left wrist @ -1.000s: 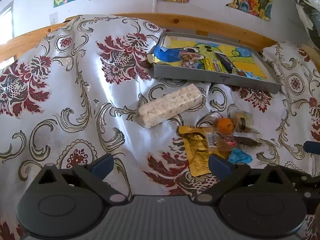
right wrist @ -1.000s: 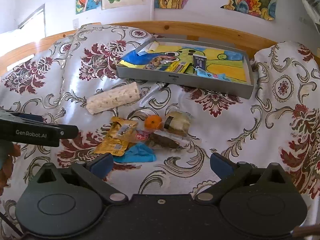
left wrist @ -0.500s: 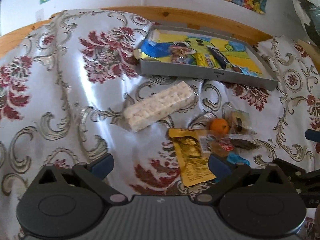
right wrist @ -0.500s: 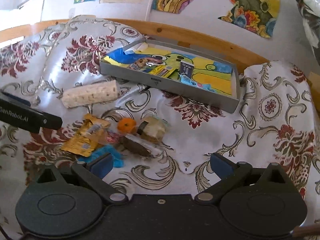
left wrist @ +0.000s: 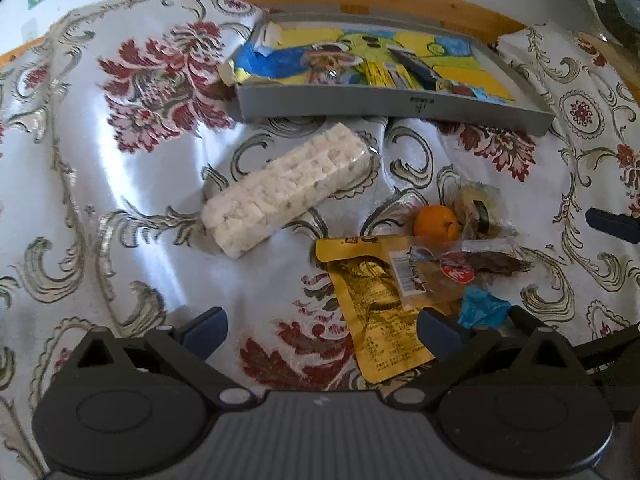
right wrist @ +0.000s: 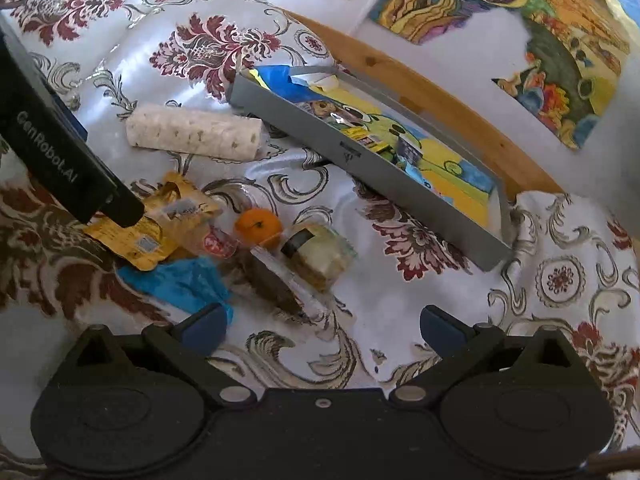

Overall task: Organize snacks
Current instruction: 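Move the left gripper to the gold foil packet while the right approaches the small clear packet, then grasp the gold foil packet with the left gripper while the right grasps the small clear packet, then carry the gold packet with the left gripper while the right carries the clear packet to the tray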

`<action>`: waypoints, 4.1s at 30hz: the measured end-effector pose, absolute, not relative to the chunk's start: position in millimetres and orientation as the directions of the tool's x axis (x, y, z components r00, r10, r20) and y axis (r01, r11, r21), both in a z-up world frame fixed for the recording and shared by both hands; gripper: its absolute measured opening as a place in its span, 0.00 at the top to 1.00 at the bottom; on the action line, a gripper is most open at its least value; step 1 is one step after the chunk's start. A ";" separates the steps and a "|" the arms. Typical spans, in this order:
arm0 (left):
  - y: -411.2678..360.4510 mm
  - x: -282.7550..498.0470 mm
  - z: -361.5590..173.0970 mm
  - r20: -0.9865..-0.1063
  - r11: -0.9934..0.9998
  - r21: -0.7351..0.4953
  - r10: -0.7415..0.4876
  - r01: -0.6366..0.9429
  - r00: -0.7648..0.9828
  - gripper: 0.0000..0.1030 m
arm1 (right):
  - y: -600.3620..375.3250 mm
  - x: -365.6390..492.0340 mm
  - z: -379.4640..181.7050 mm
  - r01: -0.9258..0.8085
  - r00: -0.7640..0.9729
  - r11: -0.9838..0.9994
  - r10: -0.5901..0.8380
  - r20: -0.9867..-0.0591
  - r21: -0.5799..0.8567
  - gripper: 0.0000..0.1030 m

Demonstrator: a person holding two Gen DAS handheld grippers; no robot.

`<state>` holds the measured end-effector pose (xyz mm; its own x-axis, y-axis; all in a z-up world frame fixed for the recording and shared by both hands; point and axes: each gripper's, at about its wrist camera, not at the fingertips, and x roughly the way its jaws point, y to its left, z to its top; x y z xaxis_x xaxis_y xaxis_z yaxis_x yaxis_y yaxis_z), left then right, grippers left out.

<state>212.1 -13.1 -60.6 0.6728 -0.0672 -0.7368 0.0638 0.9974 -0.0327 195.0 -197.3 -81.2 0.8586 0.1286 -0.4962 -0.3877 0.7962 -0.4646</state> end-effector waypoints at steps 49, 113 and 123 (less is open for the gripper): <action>-15.2 259.1 -67.4 -0.811 0.980 -0.197 -0.148 -0.026 0.566 0.16 | -182.5 200.2 -80.9 -0.476 0.873 0.710 0.310 -0.378 -0.519 0.88; -22.9 250.9 28.0 -0.638 0.987 -0.163 -0.110 0.005 0.762 0.58 | -208.7 207.8 -28.0 -0.282 0.958 0.834 0.268 -0.098 -0.475 0.89; -45.3 284.0 78.2 -0.544 0.985 -0.168 -0.112 0.023 0.832 0.58 | -228.6 226.9 -8.9 -0.182 0.980 0.858 0.199 -0.014 -0.480 0.89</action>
<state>284.0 -45.3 78.2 0.8318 -0.1124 -0.5436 0.0231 0.9854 -0.1684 226.9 -228.6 -8.9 0.9799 0.1992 -0.0145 -0.1815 0.8582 -0.4802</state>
